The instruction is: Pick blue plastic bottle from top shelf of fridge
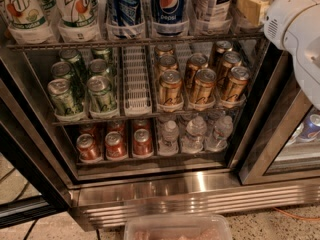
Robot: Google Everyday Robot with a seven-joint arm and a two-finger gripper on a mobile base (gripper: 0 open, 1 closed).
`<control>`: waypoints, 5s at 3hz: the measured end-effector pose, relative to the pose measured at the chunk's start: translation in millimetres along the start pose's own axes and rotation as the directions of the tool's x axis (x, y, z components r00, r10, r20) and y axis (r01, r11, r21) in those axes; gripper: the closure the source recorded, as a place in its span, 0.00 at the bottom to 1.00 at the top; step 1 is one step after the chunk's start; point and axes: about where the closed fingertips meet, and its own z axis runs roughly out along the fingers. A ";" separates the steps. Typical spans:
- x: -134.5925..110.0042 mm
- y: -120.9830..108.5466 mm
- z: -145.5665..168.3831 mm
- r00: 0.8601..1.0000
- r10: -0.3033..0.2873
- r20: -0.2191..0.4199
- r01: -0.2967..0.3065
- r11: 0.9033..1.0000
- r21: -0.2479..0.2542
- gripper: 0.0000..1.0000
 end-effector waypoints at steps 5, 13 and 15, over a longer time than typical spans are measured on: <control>0.0 1.4 1.5 1.000 0.003 -0.001 -0.003 1.000 0.001 1.00; -12.8 35.2 -130.2 0.993 0.003 -0.117 -0.018 0.991 -0.131 1.00; -4.0 95.2 -133.8 0.990 -0.012 -0.142 -0.034 0.947 -0.318 1.00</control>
Offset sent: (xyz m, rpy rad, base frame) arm 0.0015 0.0008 -0.0005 0.0027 0.0012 -0.0010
